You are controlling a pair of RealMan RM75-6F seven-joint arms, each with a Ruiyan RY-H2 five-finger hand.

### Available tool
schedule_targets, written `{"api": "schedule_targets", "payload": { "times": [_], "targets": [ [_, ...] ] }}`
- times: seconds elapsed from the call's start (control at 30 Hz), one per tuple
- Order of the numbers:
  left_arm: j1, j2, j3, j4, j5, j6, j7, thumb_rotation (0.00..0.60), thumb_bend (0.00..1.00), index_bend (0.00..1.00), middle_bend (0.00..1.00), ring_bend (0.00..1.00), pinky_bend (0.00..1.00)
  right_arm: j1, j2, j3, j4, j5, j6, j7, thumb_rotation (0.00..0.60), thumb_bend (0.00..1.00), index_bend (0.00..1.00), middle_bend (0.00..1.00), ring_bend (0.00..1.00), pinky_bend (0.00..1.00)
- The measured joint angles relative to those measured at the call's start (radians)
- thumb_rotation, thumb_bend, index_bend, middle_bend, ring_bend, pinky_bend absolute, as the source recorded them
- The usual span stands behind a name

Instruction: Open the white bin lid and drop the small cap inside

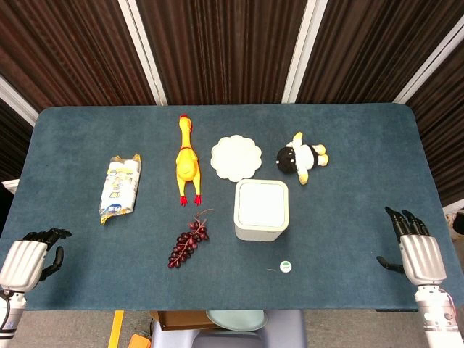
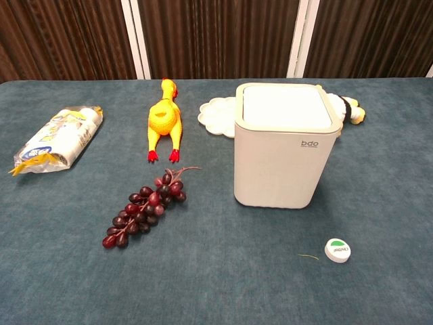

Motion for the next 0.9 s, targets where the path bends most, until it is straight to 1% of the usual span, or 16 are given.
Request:
{"api": "schedule_targets", "payload": {
  "times": [0.23,0.33,0.4,0.43,0.47,0.5,0.53,0.57,0.6,0.67,0.77,0.87,0.9],
  "targets": [
    [0.002,-0.014,-0.007,0.026,0.015,0.032,-0.025,0.6,0.64,0.35,0.39,0.46,0.46,-0.006,-0.003,0.005,0.008,-0.027,-0.009,0.003,0.6,0.11,0.17,0.25,0.13,0.27],
    [0.002,-0.018,-0.009,0.035,0.021,0.039,-0.04,0.6,0.64,0.35,0.39,0.46,0.46,-0.011,-0.003,0.004,0.008,-0.052,-0.001,0.011,0.6,0.15,0.17,0.25,0.13,0.27],
    [0.002,-0.018,-0.009,0.04,0.022,0.039,-0.053,0.6,0.64,0.35,0.39,0.46,0.46,-0.015,-0.005,0.005,0.008,-0.072,0.015,0.016,0.6,0.2,0.17,0.27,0.17,0.29],
    [0.002,-0.017,-0.009,0.04,0.021,0.038,-0.058,0.6,0.64,0.35,0.39,0.46,0.46,-0.017,-0.007,0.008,0.008,-0.079,0.025,0.016,0.6,0.22,0.17,0.31,0.22,0.32],
    [0.002,-0.013,-0.007,0.039,0.019,0.035,-0.066,0.6,0.64,0.35,0.39,0.46,0.46,-0.019,-0.009,0.011,0.007,-0.088,0.036,0.014,0.6,0.26,0.17,0.39,0.31,0.43],
    [0.002,-0.009,-0.006,0.035,0.019,0.034,-0.07,0.6,0.64,0.36,0.39,0.46,0.46,-0.019,-0.01,0.016,0.003,-0.099,0.048,0.005,0.6,0.27,0.17,0.43,0.36,0.49],
    [0.003,-0.004,-0.005,0.03,0.02,0.033,-0.074,0.6,0.64,0.36,0.4,0.46,0.46,-0.018,-0.01,0.019,-0.001,-0.107,0.054,-0.006,0.6,0.29,0.17,0.52,0.47,0.62],
    [0.003,0.002,-0.003,0.023,0.023,0.034,-0.081,0.6,0.64,0.37,0.4,0.46,0.46,-0.016,-0.009,0.023,-0.008,-0.116,0.057,-0.02,0.6,0.32,0.17,0.61,0.55,0.71],
    [0.003,0.007,-0.001,0.019,0.027,0.035,-0.084,0.6,0.64,0.37,0.4,0.46,0.46,-0.01,-0.004,0.027,-0.023,-0.132,0.059,-0.042,0.6,0.36,0.18,0.66,0.61,0.76],
    [0.004,0.014,0.003,0.012,0.035,0.04,-0.086,0.6,0.64,0.38,0.41,0.46,0.46,0.003,0.009,0.034,-0.057,-0.156,0.056,-0.075,0.6,0.43,0.2,0.73,0.67,0.79],
    [0.003,0.019,0.006,0.009,0.034,0.033,-0.088,0.6,0.64,0.38,0.42,0.46,0.46,0.04,0.04,0.051,-0.141,-0.181,0.024,-0.12,0.6,0.51,0.21,0.76,0.69,0.81],
    [0.001,0.027,0.008,0.005,0.029,0.02,-0.088,0.6,0.64,0.39,0.42,0.46,0.46,0.095,0.076,0.074,-0.24,-0.189,-0.048,-0.155,0.6,0.59,0.23,0.78,0.69,0.81],
    [0.001,0.03,0.008,0.003,0.027,0.018,-0.087,0.6,0.64,0.39,0.42,0.46,0.46,0.118,0.088,0.084,-0.271,-0.186,-0.083,-0.164,0.6,0.6,0.24,0.78,0.69,0.82]
  ]
}}
